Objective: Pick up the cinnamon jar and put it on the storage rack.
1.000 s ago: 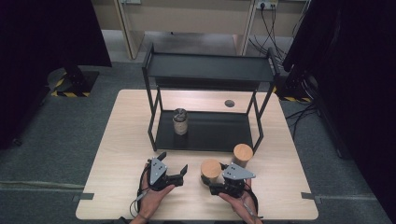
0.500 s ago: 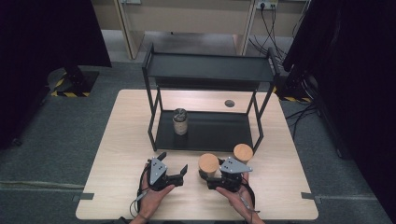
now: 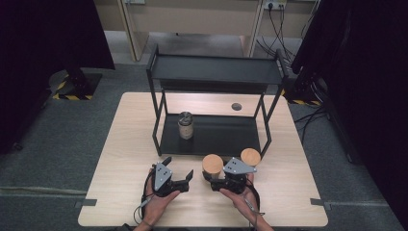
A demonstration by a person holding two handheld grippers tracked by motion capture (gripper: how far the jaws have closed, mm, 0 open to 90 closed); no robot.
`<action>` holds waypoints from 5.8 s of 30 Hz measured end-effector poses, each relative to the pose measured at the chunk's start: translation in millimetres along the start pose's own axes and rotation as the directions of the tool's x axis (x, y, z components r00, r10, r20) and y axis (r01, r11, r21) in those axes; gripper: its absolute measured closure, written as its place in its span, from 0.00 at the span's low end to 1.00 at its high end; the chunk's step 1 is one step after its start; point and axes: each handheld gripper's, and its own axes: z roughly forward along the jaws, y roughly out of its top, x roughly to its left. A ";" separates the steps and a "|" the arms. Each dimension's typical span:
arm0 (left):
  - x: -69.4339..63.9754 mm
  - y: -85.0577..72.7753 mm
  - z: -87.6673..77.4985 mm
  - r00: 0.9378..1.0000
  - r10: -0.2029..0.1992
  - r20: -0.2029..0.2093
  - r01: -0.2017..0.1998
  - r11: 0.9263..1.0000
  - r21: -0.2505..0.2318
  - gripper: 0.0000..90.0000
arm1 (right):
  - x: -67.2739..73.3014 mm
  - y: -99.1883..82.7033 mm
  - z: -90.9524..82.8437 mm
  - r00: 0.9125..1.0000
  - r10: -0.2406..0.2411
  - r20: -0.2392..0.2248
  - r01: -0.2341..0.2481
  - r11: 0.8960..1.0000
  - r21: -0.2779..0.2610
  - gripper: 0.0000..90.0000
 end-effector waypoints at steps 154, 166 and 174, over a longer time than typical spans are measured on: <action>2.0 0.2 0.2 1.000 -0.005 0.026 0.005 1.000 0.002 0.02 | -34.3 53.9 139.1 0.949 0.100 0.299 -0.112 0.993 0.023 0.25; 1.8 0.3 0.2 1.000 -0.005 0.026 0.005 1.000 0.003 0.02 | -28.3 59.6 127.2 0.948 0.110 0.299 -0.121 0.993 0.016 0.11; 1.7 0.4 0.2 1.000 -0.004 0.026 0.004 1.000 0.003 0.02 | -24.3 61.8 113.6 0.947 0.144 0.288 -0.147 0.989 -0.012 0.07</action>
